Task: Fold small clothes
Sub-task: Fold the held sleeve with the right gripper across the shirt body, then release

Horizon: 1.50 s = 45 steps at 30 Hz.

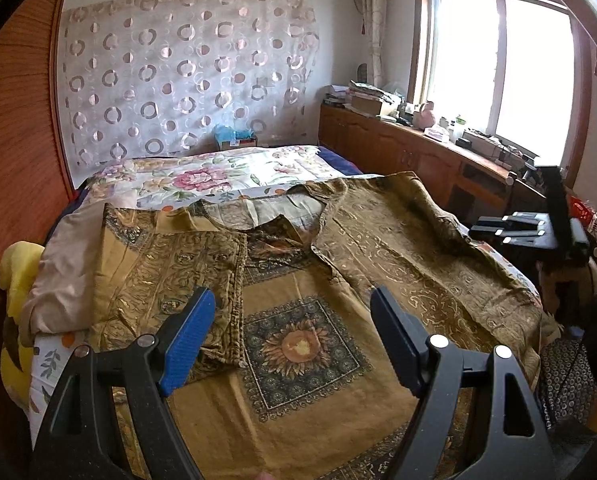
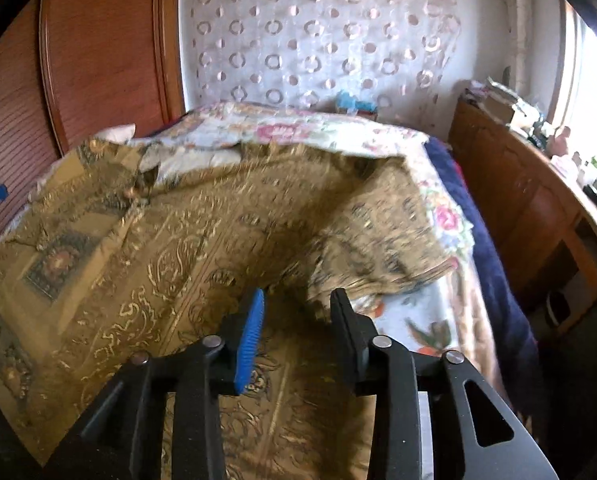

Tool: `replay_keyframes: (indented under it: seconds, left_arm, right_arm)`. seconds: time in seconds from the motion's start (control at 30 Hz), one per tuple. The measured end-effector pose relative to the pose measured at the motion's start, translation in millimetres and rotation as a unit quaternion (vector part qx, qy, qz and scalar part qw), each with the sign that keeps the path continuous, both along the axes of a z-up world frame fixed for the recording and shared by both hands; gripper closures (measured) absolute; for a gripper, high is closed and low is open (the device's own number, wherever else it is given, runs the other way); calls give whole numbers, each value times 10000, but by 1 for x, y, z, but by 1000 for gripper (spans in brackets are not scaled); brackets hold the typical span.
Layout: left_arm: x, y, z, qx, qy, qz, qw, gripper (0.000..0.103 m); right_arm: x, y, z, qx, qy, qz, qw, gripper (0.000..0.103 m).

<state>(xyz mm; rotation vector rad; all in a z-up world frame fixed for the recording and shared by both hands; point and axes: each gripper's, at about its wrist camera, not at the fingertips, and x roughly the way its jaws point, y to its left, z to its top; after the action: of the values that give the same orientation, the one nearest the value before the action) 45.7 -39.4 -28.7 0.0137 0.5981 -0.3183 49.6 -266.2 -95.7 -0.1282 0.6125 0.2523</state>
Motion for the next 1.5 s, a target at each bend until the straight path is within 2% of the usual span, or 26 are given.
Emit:
replay_keyframes:
  seconds: [0.07,0.27,0.43,0.57,0.8,0.9,0.97,1.03,1.13,1.37,1.5]
  left_arm:
    - [0,-1,-2,-15,27,-10,10000,22]
    - [1,-5,-5,-20,72,-47,10000,22]
    - [2,-8,-10,-4,123,-92,9999,22]
    - [2,-11,-13,15,174,-116,9998,22]
    - [1,-12,-14,27,190,-140,9997,22]
    - [1,-12,-14,25,202,-133,9997,22]
    - [1,-12,-15,27,214,-118,9997,22]
    - [0,-11,-16,19,226,-93,9997,22]
    - [-1,-7,-18,-1,228,-56,9997,22]
    - [-4,3,-16,-64,207,65,9997,22]
    - [-4,6,-16,-74,213,102,9997,22]
  right_arm:
    - [-4,-9,6,35,-117,-98,9999,59]
    - [12,-31,-2,-85,-180,-485,9986,58]
    - [60,-48,-33,64,498,-764,9958,58]
    - [85,-52,-48,104,823,-889,9926,58]
    - [97,-43,-50,104,869,-775,9931,58]
    - [101,-53,-48,129,851,-644,9942,70]
    - [105,-59,-50,124,842,-507,9951,89]
    - [103,-59,-49,25,824,-433,9957,94]
    - [102,-55,-46,29,797,-311,9963,96]
    - [84,-16,-1,66,100,368,9993,96]
    - [77,13,13,44,-61,678,9977,96]
